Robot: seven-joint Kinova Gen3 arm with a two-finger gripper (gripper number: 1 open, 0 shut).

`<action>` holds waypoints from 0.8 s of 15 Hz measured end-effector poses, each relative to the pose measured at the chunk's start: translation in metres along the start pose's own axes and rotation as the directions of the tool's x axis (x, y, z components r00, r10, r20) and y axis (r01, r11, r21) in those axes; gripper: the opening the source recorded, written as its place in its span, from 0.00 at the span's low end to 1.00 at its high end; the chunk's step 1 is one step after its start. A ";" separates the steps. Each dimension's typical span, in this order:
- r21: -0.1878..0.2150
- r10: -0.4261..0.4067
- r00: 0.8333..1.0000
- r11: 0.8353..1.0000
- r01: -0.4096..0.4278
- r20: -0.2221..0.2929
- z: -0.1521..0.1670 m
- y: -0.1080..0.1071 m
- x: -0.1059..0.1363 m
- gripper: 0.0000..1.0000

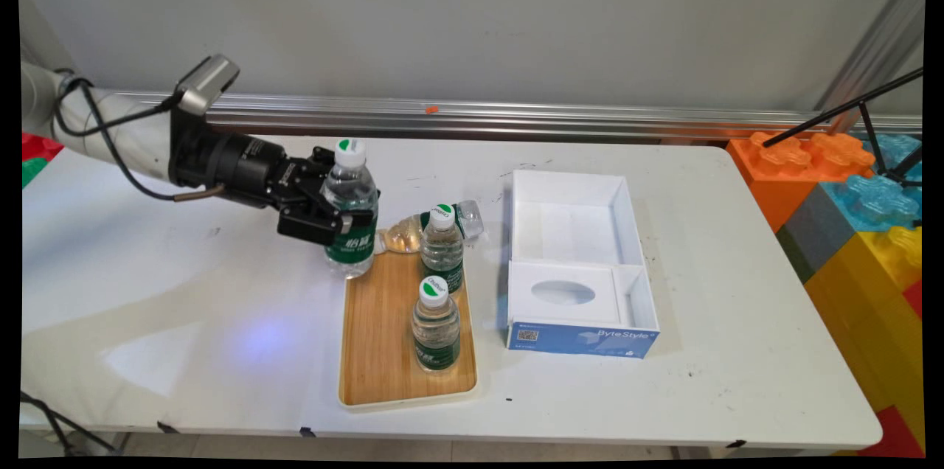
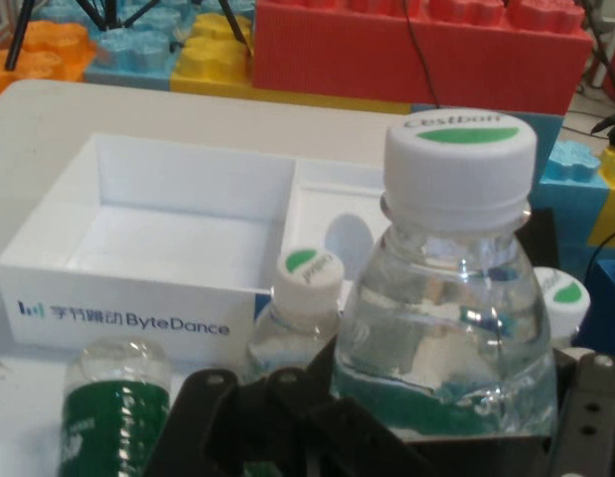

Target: Place the picked object on the tray

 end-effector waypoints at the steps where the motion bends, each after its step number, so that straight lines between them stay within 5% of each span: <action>1: -0.001 0.000 1.000 1.000 0.000 0.003 0.001 0.001 -0.004 0.00; 12: -0.001 0.016 0.999 1.000 -0.016 0.032 0.015 0.002 -0.045 0.00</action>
